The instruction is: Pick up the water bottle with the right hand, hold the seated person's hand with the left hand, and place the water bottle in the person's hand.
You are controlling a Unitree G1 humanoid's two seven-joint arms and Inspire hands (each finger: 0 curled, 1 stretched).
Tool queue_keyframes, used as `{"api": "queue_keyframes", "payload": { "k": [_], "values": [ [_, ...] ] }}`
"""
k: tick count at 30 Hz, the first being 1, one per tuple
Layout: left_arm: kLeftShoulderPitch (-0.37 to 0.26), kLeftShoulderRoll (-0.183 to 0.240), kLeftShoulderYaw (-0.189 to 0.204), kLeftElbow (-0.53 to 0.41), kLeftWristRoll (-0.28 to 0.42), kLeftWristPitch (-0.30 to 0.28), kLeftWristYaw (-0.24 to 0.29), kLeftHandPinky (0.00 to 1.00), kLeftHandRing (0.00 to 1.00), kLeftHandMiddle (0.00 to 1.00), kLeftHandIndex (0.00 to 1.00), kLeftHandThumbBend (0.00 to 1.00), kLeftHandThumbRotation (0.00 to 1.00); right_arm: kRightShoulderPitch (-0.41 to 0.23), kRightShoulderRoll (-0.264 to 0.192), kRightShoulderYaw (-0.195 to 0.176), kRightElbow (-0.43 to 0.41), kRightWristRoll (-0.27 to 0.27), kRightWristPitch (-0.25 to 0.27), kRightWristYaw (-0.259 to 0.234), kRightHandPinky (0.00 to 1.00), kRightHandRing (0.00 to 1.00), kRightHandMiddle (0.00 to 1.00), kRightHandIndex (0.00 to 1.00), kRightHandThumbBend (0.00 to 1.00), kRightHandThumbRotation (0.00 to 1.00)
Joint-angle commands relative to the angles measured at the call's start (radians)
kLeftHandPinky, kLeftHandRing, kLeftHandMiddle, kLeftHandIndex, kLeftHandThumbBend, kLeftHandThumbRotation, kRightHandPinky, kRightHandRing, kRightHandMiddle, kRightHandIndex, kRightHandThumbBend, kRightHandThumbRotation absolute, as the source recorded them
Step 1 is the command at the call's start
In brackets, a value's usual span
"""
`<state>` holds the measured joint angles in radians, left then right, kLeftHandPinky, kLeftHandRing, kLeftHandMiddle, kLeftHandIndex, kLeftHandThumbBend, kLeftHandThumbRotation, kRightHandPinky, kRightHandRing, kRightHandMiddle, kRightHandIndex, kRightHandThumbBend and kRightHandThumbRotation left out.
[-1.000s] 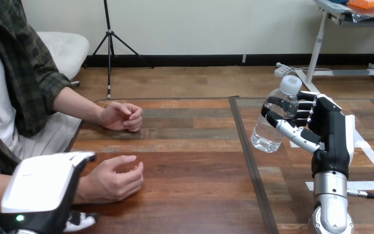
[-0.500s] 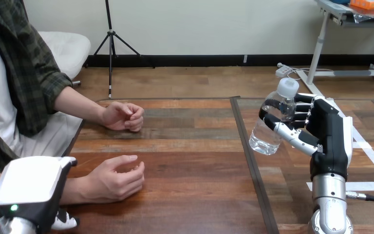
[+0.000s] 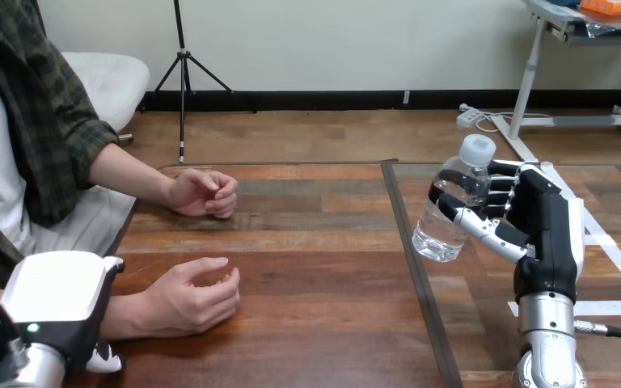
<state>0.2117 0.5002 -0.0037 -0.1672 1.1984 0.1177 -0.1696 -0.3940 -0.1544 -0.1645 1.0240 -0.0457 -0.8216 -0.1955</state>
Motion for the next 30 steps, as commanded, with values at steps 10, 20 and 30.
{"api": "queue_keyframes", "payload": {
  "k": [10, 20, 30],
  "values": [
    [-0.095, 0.045, -0.067, 0.099, 0.026, 0.028, 0.08, 0.83, 0.85, 0.86, 0.83, 0.83, 0.14, -0.038, -0.003, -0.003, -0.088, 0.004, -0.043, -0.002, 0.38, 0.44, 0.49, 0.54, 0.72, 0.0],
    [-0.116, 0.052, -0.094, 0.146, 0.031, 0.036, 0.15, 0.83, 0.85, 0.86, 0.83, 0.82, 0.15, -0.034, -0.001, -0.009, -0.097, 0.021, -0.033, 0.013, 0.39, 0.45, 0.49, 0.54, 0.71, 0.0],
    [-0.13, 0.066, -0.125, 0.183, 0.029, 0.032, 0.205, 0.83, 0.85, 0.86, 0.83, 0.81, 0.15, -0.034, -0.006, -0.005, -0.097, 0.004, -0.036, -0.002, 0.39, 0.45, 0.49, 0.54, 0.71, 0.0]
  ]
}}
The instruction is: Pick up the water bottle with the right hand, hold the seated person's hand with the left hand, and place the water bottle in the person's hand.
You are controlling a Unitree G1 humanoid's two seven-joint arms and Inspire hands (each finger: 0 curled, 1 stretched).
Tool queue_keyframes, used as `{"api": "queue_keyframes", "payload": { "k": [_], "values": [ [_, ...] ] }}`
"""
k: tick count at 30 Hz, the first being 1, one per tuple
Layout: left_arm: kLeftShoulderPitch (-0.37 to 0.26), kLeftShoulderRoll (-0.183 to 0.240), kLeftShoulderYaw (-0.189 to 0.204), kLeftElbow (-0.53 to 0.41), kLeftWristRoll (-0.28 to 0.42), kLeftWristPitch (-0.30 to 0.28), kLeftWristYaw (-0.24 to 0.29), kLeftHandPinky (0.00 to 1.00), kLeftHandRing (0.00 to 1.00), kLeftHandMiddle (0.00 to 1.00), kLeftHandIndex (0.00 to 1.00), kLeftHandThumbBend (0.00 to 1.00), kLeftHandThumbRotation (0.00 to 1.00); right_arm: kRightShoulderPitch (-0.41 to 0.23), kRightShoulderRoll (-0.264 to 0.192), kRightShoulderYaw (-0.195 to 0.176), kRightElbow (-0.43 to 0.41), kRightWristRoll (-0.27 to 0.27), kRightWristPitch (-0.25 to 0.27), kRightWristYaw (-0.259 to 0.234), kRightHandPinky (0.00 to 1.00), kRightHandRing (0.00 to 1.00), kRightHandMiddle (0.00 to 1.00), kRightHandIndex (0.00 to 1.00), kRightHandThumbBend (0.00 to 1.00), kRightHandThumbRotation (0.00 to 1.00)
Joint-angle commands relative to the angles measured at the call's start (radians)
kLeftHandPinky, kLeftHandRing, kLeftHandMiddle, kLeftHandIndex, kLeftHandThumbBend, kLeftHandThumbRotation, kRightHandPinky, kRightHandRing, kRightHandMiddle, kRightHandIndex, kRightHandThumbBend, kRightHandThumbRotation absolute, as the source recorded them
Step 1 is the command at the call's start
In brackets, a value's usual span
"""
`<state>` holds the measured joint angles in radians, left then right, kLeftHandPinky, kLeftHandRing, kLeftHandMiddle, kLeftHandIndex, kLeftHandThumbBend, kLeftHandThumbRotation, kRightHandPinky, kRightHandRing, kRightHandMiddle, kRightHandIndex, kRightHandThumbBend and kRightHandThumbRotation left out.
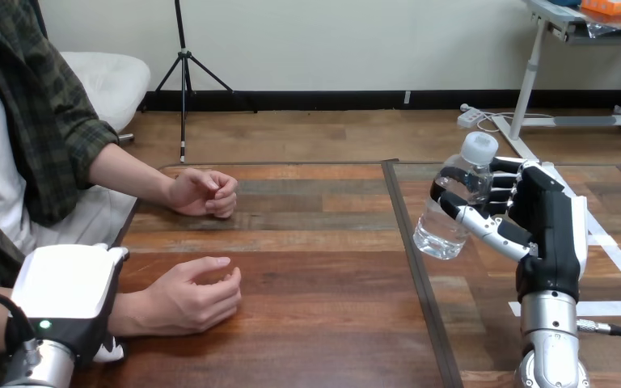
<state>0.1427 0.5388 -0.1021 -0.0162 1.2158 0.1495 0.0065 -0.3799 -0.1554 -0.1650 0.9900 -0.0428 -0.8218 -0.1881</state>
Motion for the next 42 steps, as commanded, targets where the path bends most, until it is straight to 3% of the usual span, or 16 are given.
{"api": "queue_keyframes", "payload": {
  "k": [1, 25, 30, 37, 42],
  "values": [
    [-0.062, 0.029, -0.03, 0.035, 0.01, 0.001, 0.032, 0.83, 0.85, 0.86, 0.83, 0.81, 0.16, -0.048, -0.004, -0.005, -0.064, 0.002, -0.034, -0.009, 0.39, 0.44, 0.49, 0.54, 0.71, 0.0],
    [-0.119, 0.03, -0.101, 0.125, -0.004, 0.011, 0.055, 0.81, 0.82, 0.83, 0.79, 0.82, 0.12, -0.052, -0.005, -0.009, -0.068, 0.021, -0.022, 0.012, 0.4, 0.45, 0.49, 0.54, 0.71, 0.0],
    [-0.131, 0.036, -0.116, 0.138, -0.006, 0.005, 0.045, 0.79, 0.81, 0.82, 0.78, 0.81, 0.1, -0.053, 0.0, -0.016, -0.072, 0.05, -0.017, 0.04, 0.4, 0.45, 0.49, 0.54, 0.71, 0.0],
    [-0.142, 0.033, -0.13, 0.157, -0.008, 0.009, 0.048, 0.76, 0.78, 0.79, 0.76, 0.83, 0.07, -0.053, -0.003, -0.016, -0.073, 0.054, -0.017, 0.043, 0.41, 0.45, 0.49, 0.54, 0.71, 0.0],
    [-0.146, 0.028, -0.138, 0.153, -0.017, 0.021, 0.02, 0.75, 0.77, 0.78, 0.76, 0.83, 0.05, -0.053, -0.009, -0.014, -0.071, 0.041, -0.022, 0.034, 0.4, 0.45, 0.49, 0.54, 0.71, 0.0]
  ]
}}
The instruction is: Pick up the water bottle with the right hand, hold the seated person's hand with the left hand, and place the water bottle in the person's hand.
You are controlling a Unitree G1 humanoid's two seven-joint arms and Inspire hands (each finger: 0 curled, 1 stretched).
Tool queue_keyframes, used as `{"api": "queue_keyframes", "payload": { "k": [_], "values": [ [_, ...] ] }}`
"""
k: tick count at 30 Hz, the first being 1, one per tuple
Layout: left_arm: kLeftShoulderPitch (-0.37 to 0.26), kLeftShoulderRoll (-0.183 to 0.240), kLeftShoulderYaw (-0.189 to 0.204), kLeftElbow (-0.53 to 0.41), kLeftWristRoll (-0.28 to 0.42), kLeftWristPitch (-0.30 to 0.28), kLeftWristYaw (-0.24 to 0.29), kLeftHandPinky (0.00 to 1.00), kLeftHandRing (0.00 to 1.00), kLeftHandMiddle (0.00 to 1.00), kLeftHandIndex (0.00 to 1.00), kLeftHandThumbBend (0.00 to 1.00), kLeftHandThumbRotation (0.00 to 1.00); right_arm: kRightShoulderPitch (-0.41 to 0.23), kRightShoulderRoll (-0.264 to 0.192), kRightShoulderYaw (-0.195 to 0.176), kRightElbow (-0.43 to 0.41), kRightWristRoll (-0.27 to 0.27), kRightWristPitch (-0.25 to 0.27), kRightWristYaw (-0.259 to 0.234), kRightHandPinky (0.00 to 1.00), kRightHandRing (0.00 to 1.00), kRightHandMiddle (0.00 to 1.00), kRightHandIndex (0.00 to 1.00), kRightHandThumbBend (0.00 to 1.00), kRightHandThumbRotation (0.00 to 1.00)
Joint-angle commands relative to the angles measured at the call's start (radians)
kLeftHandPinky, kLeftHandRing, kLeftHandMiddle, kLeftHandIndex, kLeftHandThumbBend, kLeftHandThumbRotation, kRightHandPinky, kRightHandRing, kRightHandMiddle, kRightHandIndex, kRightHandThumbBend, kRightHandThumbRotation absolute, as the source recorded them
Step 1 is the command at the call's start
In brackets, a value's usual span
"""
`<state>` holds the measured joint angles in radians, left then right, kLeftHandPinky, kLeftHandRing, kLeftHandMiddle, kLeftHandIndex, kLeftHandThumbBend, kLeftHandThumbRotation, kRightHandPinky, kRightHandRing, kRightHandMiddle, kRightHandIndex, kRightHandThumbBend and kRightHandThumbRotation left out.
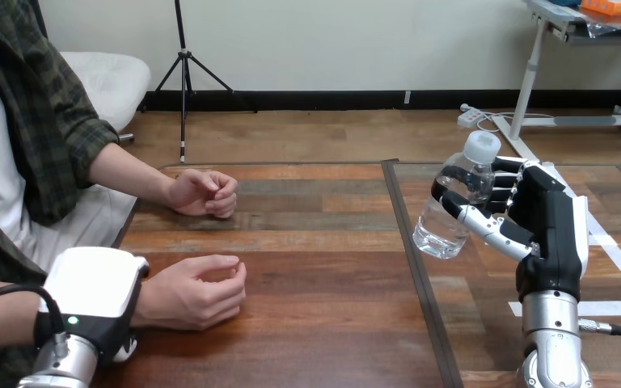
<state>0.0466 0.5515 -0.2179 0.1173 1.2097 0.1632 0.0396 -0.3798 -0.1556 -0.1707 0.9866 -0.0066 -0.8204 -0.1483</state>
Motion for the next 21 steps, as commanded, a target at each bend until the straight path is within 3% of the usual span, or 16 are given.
{"api": "queue_keyframes", "payload": {
  "k": [1, 21],
  "values": [
    [-0.051, 0.014, -0.024, 0.019, -0.011, 0.01, -0.019, 0.75, 0.77, 0.78, 0.76, 0.83, 0.04, -0.054, -0.006, -0.011, -0.068, 0.016, -0.023, 0.004, 0.4, 0.45, 0.49, 0.54, 0.71, 0.0],
    [-0.074, 0.008, -0.049, 0.038, -0.036, 0.037, -0.088, 0.67, 0.68, 0.7, 0.69, 0.82, 0.0, -0.062, -0.01, -0.015, -0.055, 0.02, -0.028, 0.019, 0.41, 0.46, 0.5, 0.54, 0.7, 0.0]
  ]
}}
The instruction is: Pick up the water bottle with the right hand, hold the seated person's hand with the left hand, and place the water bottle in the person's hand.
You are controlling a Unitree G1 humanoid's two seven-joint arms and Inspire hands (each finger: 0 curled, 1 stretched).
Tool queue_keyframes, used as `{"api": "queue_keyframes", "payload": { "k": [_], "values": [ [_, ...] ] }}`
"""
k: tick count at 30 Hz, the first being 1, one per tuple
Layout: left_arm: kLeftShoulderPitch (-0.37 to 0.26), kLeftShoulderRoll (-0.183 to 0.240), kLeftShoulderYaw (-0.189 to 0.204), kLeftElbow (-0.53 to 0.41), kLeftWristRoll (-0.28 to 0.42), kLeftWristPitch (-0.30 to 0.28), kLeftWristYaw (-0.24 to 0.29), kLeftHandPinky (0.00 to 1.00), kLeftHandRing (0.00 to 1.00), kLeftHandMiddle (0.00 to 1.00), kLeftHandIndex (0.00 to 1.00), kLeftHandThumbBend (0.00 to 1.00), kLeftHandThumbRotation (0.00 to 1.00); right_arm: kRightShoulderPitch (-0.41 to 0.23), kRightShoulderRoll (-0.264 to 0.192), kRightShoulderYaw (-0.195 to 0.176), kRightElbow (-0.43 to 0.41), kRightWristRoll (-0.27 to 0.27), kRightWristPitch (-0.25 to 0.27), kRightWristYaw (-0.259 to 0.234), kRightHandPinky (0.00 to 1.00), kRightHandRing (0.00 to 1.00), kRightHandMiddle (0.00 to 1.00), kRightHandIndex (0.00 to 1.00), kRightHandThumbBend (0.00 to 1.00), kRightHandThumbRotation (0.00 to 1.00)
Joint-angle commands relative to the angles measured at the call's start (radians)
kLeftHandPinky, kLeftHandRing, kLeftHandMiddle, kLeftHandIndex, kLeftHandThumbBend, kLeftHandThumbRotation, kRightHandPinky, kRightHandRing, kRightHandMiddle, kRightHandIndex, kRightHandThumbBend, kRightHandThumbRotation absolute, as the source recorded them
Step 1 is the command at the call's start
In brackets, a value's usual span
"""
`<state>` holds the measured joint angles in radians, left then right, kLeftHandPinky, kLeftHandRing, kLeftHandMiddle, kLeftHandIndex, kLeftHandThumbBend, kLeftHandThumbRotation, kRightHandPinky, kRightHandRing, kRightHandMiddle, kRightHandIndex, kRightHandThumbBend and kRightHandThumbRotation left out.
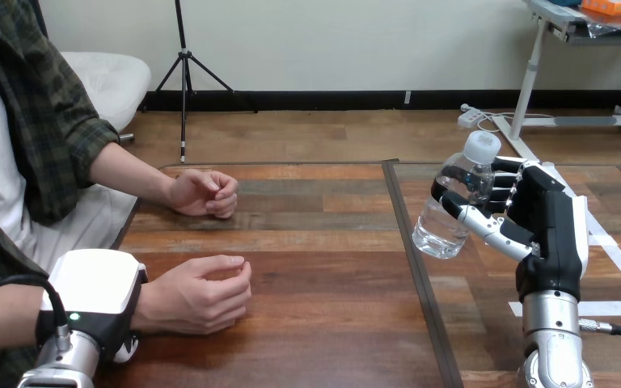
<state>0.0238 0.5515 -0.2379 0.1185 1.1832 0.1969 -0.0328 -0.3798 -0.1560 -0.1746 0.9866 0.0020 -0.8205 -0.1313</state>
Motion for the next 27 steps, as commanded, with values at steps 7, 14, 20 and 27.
{"api": "queue_keyframes", "payload": {
  "k": [7, 14, 20, 27],
  "values": [
    [-0.054, 0.008, -0.034, 0.045, -0.018, 0.004, -0.009, 0.62, 0.64, 0.66, 0.65, 0.81, 0.0, -0.061, -0.009, -0.01, -0.062, 0.012, -0.015, 0.003, 0.41, 0.46, 0.5, 0.54, 0.7, 0.0],
    [-0.052, 0.005, -0.032, 0.046, -0.036, 0.004, 0.003, 0.57, 0.6, 0.63, 0.63, 0.82, 0.0, -0.063, -0.006, -0.014, -0.062, 0.022, -0.01, 0.009, 0.41, 0.46, 0.5, 0.54, 0.7, 0.0],
    [-0.052, 0.002, -0.029, 0.068, -0.062, -0.012, 0.06, 0.53, 0.56, 0.59, 0.61, 0.84, 0.0, -0.064, -0.008, -0.015, -0.064, 0.022, -0.005, 0.009, 0.41, 0.46, 0.51, 0.54, 0.7, 0.0],
    [-0.053, 0.002, -0.031, 0.081, -0.082, -0.018, 0.092, 0.5, 0.54, 0.58, 0.6, 0.85, 0.0, -0.066, -0.01, -0.016, -0.058, 0.024, -0.011, 0.012, 0.41, 0.46, 0.5, 0.54, 0.71, 0.0]
  ]
}}
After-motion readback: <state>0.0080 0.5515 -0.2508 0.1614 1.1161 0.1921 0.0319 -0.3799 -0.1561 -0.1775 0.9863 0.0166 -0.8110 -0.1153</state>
